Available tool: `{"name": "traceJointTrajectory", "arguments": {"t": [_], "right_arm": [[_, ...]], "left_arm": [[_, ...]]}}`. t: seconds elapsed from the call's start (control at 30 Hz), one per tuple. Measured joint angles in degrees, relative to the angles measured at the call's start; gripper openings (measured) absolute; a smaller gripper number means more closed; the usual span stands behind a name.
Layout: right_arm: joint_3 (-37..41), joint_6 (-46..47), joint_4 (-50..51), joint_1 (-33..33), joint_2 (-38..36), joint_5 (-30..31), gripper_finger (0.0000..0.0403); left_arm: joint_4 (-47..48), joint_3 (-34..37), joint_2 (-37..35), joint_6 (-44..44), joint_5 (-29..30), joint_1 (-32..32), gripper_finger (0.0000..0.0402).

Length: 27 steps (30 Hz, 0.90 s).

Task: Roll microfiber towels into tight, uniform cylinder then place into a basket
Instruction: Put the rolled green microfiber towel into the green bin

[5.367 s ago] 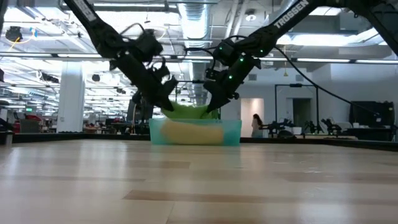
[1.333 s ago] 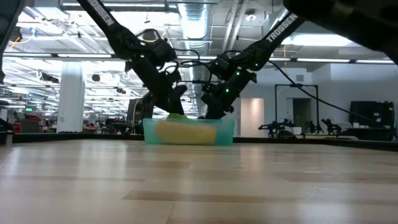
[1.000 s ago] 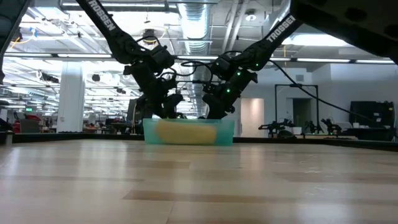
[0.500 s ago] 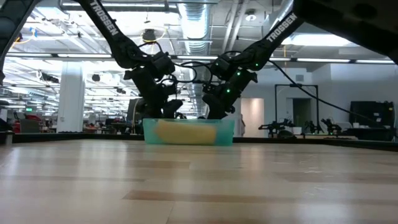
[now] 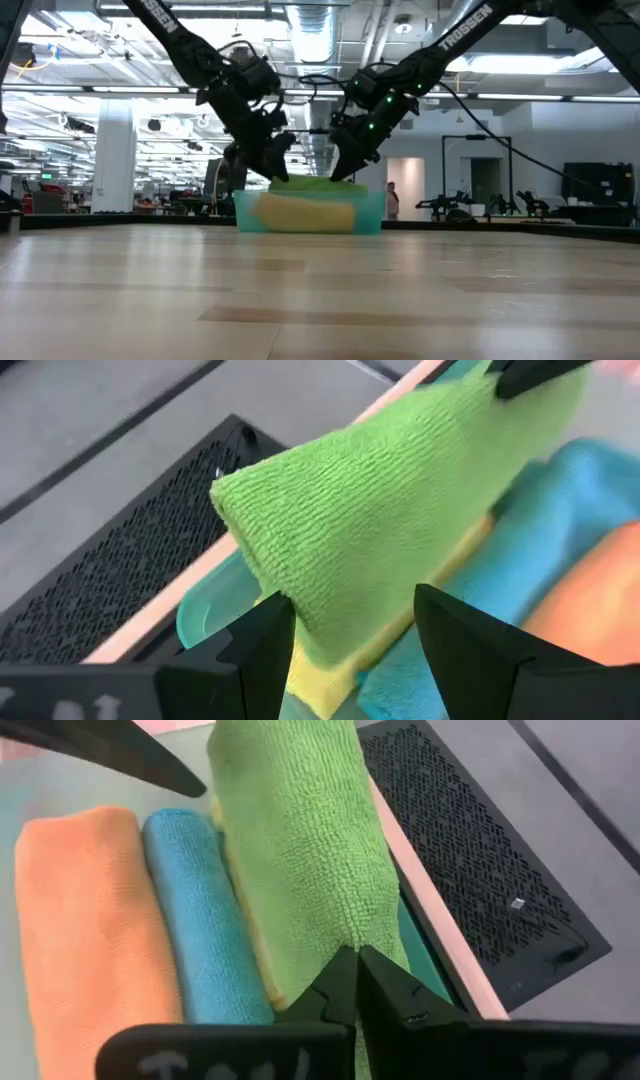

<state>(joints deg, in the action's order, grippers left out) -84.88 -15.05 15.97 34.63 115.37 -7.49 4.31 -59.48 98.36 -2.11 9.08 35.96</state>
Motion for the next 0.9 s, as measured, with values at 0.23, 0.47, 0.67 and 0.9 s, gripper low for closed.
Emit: {"name": "traceJointTrajectory", "arguments": {"t": [0.23, 0.47, 0.67, 0.9], "right_arm": [[0.2, 0.0, 0.6, -0.7, 1.2, 0.1, 0.0020], [1.1, 0.2, -0.9, -1.6, 3.9, 0.5, 0.0019], [0.9, 0.5, -2.8, -1.7, 3.9, 0.7, 0.0027], [0.7, 0.1, -2.0, -2.0, 3.9, 0.7, 0.0048]], "left_arm": [[0.1, 0.0, -2.1, 0.0, 0.2, -0.4, 0.0198], [-0.7, -0.1, -1.7, -0.3, 0.2, -0.3, 0.0198], [-1.2, -0.1, -1.6, 0.2, 0.2, -0.3, 0.0198], [-3.4, -0.2, 1.5, 1.5, -1.9, 0.6, 0.0198]]}}
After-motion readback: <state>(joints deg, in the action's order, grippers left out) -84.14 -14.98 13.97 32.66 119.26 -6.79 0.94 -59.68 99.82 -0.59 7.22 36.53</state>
